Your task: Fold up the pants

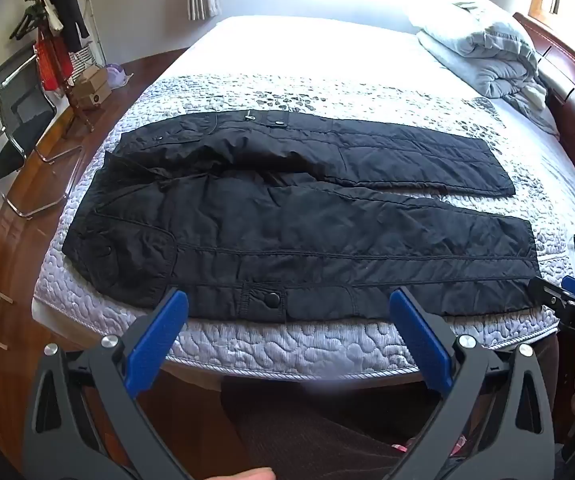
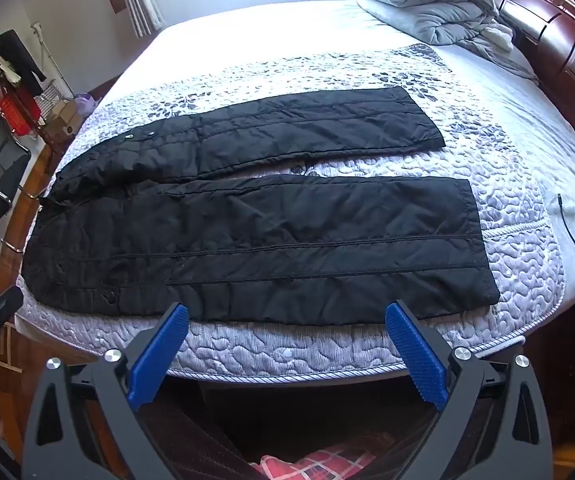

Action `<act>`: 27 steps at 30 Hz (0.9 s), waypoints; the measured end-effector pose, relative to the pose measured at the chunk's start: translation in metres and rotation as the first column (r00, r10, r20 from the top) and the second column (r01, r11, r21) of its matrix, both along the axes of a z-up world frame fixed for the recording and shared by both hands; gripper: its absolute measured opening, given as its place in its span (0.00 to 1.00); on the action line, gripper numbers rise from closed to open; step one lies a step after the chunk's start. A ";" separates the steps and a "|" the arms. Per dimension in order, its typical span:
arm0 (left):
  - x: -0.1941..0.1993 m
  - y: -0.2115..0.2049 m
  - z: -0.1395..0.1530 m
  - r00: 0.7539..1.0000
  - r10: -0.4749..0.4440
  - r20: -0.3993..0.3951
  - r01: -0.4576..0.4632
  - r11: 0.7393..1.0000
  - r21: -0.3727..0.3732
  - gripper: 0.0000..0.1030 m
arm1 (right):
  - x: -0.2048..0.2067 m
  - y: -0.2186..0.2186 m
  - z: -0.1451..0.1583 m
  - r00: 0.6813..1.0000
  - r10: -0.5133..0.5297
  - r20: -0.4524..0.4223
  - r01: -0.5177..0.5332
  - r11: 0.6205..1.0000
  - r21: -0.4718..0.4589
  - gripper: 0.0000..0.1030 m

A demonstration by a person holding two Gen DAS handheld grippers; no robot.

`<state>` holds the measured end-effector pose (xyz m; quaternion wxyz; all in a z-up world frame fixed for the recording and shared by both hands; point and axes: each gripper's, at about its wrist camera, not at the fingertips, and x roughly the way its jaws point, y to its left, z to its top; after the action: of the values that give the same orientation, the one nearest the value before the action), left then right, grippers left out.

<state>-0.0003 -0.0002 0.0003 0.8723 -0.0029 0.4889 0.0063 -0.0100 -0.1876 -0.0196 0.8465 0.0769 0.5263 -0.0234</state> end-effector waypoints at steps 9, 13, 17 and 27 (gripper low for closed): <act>0.001 0.000 -0.001 1.000 0.001 -0.010 -0.001 1.000 -0.002 0.98 | 0.000 0.001 0.000 1.000 -0.002 0.000 0.002 1.000 -0.001 0.97; 0.003 0.001 -0.001 1.000 0.001 -0.013 -0.001 1.000 -0.001 0.98 | -0.001 0.001 0.000 1.000 -0.002 0.001 0.002 1.000 -0.002 0.97; 0.004 0.002 -0.001 1.000 0.001 -0.012 -0.001 1.000 0.001 0.98 | -0.002 0.000 -0.001 1.000 -0.005 0.002 0.005 1.000 0.000 0.97; 0.002 0.000 0.000 1.000 0.003 -0.011 -0.003 1.000 0.005 0.98 | -0.001 -0.002 -0.002 1.000 -0.005 0.004 0.005 1.000 -0.001 0.97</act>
<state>0.0021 0.0001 0.0003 0.8697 -0.0016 0.4934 0.0087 -0.0110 -0.1895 -0.0217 0.8474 0.0777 0.5246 -0.0256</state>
